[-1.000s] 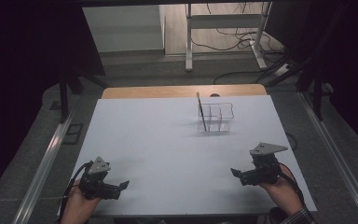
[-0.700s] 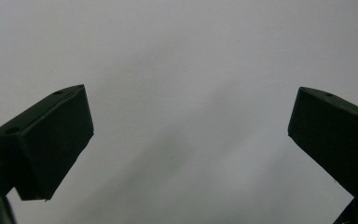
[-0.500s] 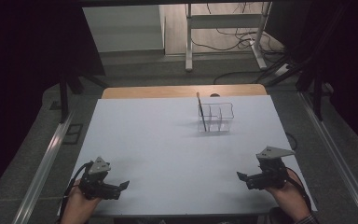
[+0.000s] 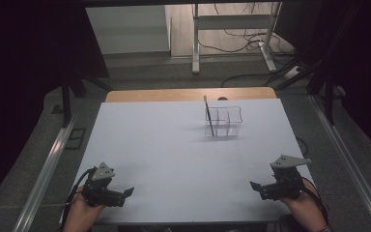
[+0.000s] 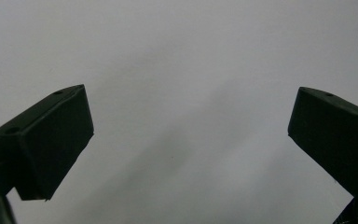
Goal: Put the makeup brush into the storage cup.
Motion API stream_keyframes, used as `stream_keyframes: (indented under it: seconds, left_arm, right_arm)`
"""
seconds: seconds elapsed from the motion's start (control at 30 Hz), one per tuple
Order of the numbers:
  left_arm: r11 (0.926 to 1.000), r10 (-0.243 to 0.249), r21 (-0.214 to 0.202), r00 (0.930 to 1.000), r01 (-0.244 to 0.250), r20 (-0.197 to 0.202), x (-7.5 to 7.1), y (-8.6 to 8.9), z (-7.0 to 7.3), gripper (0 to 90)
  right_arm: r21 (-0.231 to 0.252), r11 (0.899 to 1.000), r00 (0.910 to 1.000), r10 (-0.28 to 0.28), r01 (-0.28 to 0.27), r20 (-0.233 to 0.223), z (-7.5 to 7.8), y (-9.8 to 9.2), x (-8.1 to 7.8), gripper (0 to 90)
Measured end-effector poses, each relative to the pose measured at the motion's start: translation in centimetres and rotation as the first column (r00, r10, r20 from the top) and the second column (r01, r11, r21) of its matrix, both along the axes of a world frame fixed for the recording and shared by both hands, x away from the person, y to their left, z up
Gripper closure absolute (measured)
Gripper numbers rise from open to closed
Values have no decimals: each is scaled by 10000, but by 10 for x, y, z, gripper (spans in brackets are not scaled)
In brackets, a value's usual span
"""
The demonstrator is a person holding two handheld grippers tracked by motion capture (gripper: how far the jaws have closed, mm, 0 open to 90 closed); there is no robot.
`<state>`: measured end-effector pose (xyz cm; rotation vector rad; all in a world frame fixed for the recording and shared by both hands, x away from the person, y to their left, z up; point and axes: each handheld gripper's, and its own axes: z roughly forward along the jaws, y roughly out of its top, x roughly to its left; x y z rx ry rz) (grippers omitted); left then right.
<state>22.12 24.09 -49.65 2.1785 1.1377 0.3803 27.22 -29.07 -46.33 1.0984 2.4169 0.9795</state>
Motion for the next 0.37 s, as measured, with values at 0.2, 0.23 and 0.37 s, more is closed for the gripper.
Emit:
stream_keyframes:
  seconds: [0.2, 0.23, 0.37]
  left_arm:
    - [10000, -3, 10, 10000, 3, -9, 0, 0, 0, 7]
    - [10000, -6, 19, 10000, 6, -7, 0, 0, 0, 7]
    - [10000, 14, -32, 10000, -14, 9, 0, -1, 0, 7]
  right_arm:
    - [120, 9999, 9999, -117, 117, 32, 1, -2, -1, 5]
    - [118, 9999, 9999, -121, 121, 14, 1, -2, -1, 6]
    - [2, 10000, 10000, -81, 81, -23, 0, -2, -1, 8]
